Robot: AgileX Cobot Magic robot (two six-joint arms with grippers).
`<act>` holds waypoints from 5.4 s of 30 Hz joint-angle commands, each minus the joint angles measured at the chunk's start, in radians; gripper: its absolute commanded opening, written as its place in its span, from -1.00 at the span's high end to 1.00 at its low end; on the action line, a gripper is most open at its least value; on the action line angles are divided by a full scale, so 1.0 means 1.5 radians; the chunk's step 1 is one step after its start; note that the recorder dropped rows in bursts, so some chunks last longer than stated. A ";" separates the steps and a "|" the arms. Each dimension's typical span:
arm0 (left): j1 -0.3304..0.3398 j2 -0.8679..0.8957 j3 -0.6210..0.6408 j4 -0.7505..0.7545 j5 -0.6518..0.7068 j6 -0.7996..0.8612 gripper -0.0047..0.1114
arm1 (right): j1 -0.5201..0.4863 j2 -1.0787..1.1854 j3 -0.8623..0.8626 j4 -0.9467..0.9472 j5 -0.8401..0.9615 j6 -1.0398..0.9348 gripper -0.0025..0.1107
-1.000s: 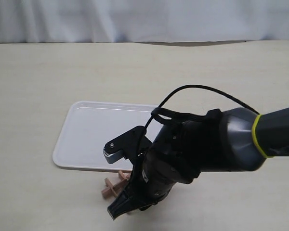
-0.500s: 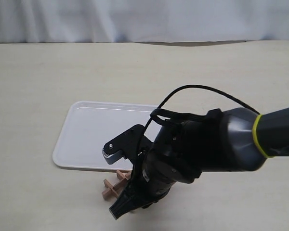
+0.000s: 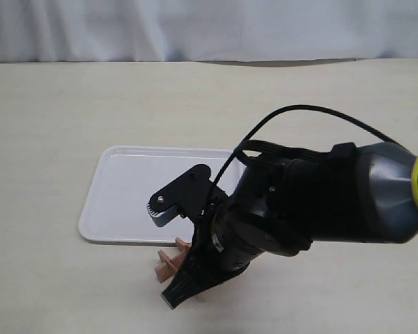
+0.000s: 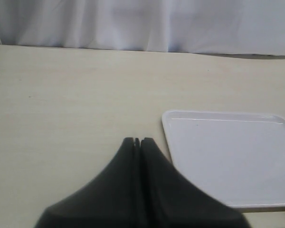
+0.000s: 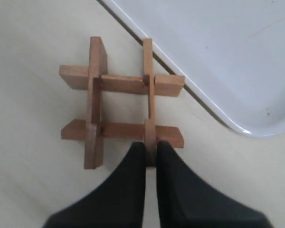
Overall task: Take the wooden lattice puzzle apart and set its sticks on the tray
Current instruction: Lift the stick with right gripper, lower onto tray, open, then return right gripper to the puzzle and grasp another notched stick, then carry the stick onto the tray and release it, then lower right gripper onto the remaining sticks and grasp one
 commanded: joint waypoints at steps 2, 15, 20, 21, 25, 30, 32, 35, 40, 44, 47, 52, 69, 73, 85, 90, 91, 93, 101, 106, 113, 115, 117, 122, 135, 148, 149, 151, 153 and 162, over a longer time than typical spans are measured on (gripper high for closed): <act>-0.001 -0.001 0.001 0.002 -0.007 0.000 0.92 | -0.001 0.007 -0.005 -0.008 0.002 -0.016 0.87; -0.001 -0.001 0.001 0.002 -0.010 0.000 0.92 | -0.001 -0.056 -0.041 -0.013 -0.017 -0.044 0.87; -0.001 -0.001 0.001 0.002 -0.010 0.000 0.92 | -0.023 -0.054 -0.082 -0.052 -0.022 -0.052 0.87; -0.001 -0.001 0.001 0.002 -0.010 0.000 0.92 | -0.036 -0.050 -0.089 -0.056 -0.025 -0.052 0.87; -0.001 -0.001 0.001 0.002 -0.009 0.000 0.92 | -0.091 -0.030 -0.094 -0.056 -0.078 -0.052 0.87; -0.001 -0.001 0.001 0.002 -0.009 0.000 0.92 | -0.145 0.027 -0.094 -0.056 -0.118 -0.052 0.87; -0.001 -0.001 0.001 0.002 -0.009 0.000 0.92 | -0.160 0.049 -0.094 -0.056 -0.131 -0.046 0.86; -0.001 -0.001 0.001 0.002 -0.009 0.000 0.92 | -0.174 0.072 -0.094 -0.056 -0.147 -0.013 0.64; -0.001 -0.001 0.001 0.002 -0.009 0.000 0.92 | -0.169 0.065 -0.123 -0.056 -0.121 -0.012 0.00; -0.001 -0.001 0.001 0.002 -0.009 0.000 0.92 | -0.145 0.037 -0.149 -0.058 -0.045 -0.018 -0.09; -0.001 -0.001 0.001 0.002 -0.009 0.000 0.92 | -0.117 0.015 -0.162 -0.058 0.037 -0.035 -0.09; -0.001 -0.001 0.001 0.004 -0.007 0.000 0.92 | -0.051 0.003 -0.164 -0.055 0.138 -0.059 -0.09; -0.001 -0.001 0.001 0.004 -0.007 0.000 0.92 | 0.070 0.010 -0.114 -0.005 0.219 -0.059 0.27; -0.001 -0.001 0.001 0.004 -0.007 0.000 0.92 | 0.070 0.011 -0.074 0.013 0.180 -0.063 0.26; -0.001 -0.001 0.001 0.001 -0.008 0.000 0.92 | 0.070 0.042 -0.016 0.023 0.054 -0.053 -0.02; -0.001 -0.001 0.001 0.001 -0.007 0.000 0.92 | 0.070 0.066 -0.016 0.023 0.029 -0.053 -0.02; -0.001 -0.001 0.001 0.001 -0.007 0.000 0.92 | 0.070 0.069 -0.016 0.023 0.024 -0.053 0.00; -0.001 -0.001 0.001 0.001 -0.007 0.000 0.92 | 0.070 0.070 -0.016 0.023 0.019 -0.053 0.08; -0.001 -0.001 0.001 0.001 -0.007 0.000 0.92 | 0.070 0.070 -0.016 0.023 0.011 -0.053 0.65; -0.001 -0.001 0.001 0.001 -0.007 0.000 0.92 | 0.070 0.070 -0.016 0.015 -0.008 -0.053 0.88; -0.001 -0.001 0.001 0.001 -0.007 0.000 0.92 | 0.070 0.064 -0.019 0.006 -0.007 -0.053 0.88; -0.001 -0.001 0.001 0.001 -0.007 0.000 0.92 | 0.070 0.059 -0.019 0.005 -0.007 -0.053 0.88; -0.001 -0.001 0.001 0.001 -0.007 0.000 0.92 | 0.070 0.052 -0.019 0.005 -0.006 -0.053 0.88; -0.001 -0.001 0.001 0.003 -0.006 0.000 0.92 | 0.070 0.021 -0.019 -0.011 0.013 -0.053 0.88; -0.001 -0.001 0.001 0.003 -0.006 0.000 0.92 | -0.057 0.055 -0.146 -0.078 -0.030 -0.029 0.88; -0.001 -0.001 0.001 0.000 -0.008 0.000 0.92 | -0.095 0.144 -0.175 -0.093 -0.087 -0.017 0.07; -0.001 -0.001 0.001 0.000 -0.008 0.000 0.92 | -0.095 0.138 -0.175 -0.093 -0.087 -0.017 -0.05; -0.001 -0.001 0.001 0.000 -0.008 0.000 0.92 | -0.093 0.124 -0.175 -0.093 -0.074 -0.017 -0.23; -0.001 -0.001 0.001 0.000 -0.008 0.000 0.92 | -0.093 0.102 -0.175 -0.093 -0.054 -0.025 -0.32; -0.001 -0.001 0.001 0.000 -0.008 0.000 0.92 | -0.093 0.019 -0.175 -0.015 0.171 -0.356 -0.31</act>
